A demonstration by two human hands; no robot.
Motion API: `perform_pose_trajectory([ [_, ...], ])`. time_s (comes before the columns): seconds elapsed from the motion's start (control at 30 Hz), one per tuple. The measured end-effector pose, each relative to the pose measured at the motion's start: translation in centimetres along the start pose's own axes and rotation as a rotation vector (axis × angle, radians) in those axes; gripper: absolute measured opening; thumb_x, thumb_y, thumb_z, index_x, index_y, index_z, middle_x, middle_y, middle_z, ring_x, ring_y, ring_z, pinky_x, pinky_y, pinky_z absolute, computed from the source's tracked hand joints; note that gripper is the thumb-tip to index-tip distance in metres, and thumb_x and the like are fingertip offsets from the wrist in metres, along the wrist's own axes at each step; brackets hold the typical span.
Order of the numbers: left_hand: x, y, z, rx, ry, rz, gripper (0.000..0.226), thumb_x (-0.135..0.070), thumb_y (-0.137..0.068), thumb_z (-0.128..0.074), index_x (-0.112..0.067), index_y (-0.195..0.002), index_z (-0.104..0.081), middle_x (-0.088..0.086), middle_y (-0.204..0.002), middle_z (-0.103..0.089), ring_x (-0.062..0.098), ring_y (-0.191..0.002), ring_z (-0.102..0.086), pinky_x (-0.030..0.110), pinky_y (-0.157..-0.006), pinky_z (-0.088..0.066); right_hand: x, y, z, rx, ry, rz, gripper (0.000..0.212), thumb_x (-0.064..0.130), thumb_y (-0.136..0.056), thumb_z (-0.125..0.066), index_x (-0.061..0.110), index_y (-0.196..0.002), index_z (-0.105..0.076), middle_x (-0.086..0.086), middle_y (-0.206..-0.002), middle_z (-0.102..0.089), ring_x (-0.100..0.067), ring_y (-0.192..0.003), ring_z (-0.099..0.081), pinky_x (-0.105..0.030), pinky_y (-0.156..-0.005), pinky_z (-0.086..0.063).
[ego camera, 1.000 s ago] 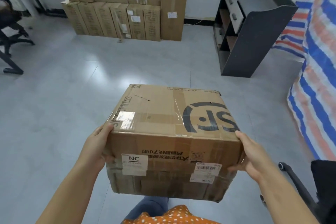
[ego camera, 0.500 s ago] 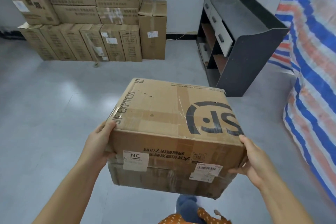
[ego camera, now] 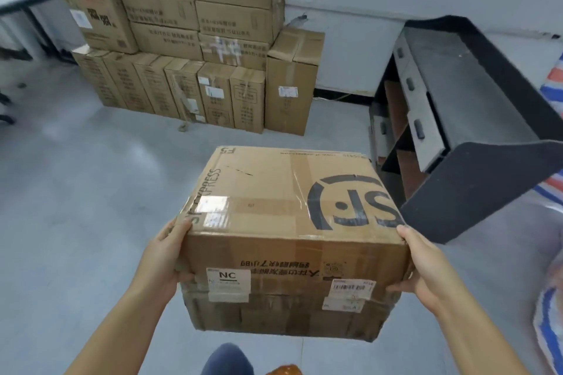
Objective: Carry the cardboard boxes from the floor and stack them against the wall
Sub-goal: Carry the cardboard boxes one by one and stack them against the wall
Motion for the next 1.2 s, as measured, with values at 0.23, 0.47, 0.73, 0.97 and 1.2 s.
perform_pose_trajectory([
  [0.23,-4.7,-11.1,-2.4,-0.064,-0.009,-0.009,0.016,-0.033,-0.093,-0.054,-0.028,-0.095,-0.069,-0.013,-0.084,-0.065,0.006,-0.077,-0.057,0.032,-0.045,-0.051,7.0,-9.9,-7.3,0.050,0.001,-0.010,0.025,0.037,-0.100,-0.043,0.029,-0.111,-0.063,-0.005,-0.107,-0.066,-0.030,-0.097,-0.059,-0.070,-0.078,-0.048],
  [0.47,-13.5,-25.8,-6.3,-0.032,-0.057,-0.013,0.012,-0.034,-0.093,-0.055,-0.030,-0.093,-0.066,-0.009,-0.089,-0.061,0.012,-0.078,-0.054,0.034,-0.053,-0.049,15.0,-18.3,-15.0,0.043,-0.045,-0.004,0.026,0.037,-0.100,-0.042,0.028,-0.102,-0.066,-0.004,-0.101,-0.067,-0.030,-0.094,-0.059,-0.070,-0.075,-0.049],
  [0.73,-23.1,-38.0,-13.8,0.089,-0.065,-0.092,0.017,-0.034,-0.092,-0.056,-0.027,-0.099,-0.069,-0.007,-0.088,-0.065,0.014,-0.074,-0.054,0.033,-0.053,-0.040,24.3,-26.2,-19.0,-0.045,-0.120,0.056,0.024,0.037,-0.097,-0.046,0.031,-0.101,-0.068,-0.006,-0.103,-0.071,-0.030,-0.100,-0.062,-0.052,-0.063,-0.056],
  [0.97,-26.2,-47.2,-21.1,0.114,-0.053,-0.068,0.019,-0.035,-0.092,-0.056,-0.028,-0.105,-0.068,-0.006,-0.102,-0.063,0.018,-0.084,-0.058,0.042,-0.053,-0.050,31.5,-36.0,-20.3,-0.045,-0.145,0.051,0.023,0.035,-0.098,-0.047,0.027,-0.104,-0.067,-0.008,-0.108,-0.068,-0.032,-0.101,-0.060,-0.072,-0.074,-0.047],
  [1.2,-31.5,-56.8,-31.1,0.117,-0.036,-0.082,0.016,-0.038,-0.090,-0.058,-0.033,-0.099,-0.070,-0.006,-0.110,-0.062,0.019,-0.088,-0.059,0.036,-0.048,-0.049,42.2,-47.2,-20.6,-0.019,-0.160,0.103,0.022,0.034,-0.099,-0.045,0.028,-0.097,-0.067,-0.006,-0.103,-0.067,-0.028,-0.092,-0.059,-0.071,-0.079,-0.045],
])
Point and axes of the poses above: each hand's wrist, its own y-axis away from the middle knuckle, its own z-axis out of the back of the hand, x = y × z, the point moved 8 cm from there along -y, towards the middle knuckle
